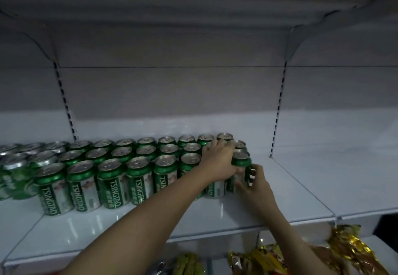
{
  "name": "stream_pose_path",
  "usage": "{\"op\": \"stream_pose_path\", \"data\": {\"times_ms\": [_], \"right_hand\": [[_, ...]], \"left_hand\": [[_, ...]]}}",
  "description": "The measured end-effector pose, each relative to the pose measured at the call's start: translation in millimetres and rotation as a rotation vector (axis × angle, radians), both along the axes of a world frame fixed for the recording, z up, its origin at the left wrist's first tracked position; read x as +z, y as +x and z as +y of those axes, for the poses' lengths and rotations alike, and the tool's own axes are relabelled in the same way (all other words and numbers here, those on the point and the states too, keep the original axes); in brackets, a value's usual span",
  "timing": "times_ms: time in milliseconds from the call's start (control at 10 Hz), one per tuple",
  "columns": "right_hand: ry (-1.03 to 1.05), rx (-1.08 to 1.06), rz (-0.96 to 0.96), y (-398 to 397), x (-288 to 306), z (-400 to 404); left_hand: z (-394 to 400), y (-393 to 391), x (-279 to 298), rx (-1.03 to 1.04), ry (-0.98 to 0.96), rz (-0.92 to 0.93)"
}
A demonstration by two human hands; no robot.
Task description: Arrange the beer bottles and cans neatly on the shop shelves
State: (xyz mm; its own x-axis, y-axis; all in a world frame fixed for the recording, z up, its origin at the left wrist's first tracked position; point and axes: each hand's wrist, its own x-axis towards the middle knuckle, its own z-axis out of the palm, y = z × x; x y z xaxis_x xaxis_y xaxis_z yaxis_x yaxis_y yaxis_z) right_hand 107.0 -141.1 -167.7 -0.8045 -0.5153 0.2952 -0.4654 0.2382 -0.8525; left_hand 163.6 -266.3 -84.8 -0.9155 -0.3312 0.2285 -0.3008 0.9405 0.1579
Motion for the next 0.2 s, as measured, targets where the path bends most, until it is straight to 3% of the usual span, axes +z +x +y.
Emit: {"op": "stream_pose_path", "data": {"times_ms": [200], "right_hand": [[0.044, 0.027, -0.055, -4.8, 9.8, 2.4]], "left_hand": [[-4.1, 21.2, 0.1, 0.007, -0.017, 0.041]]}}
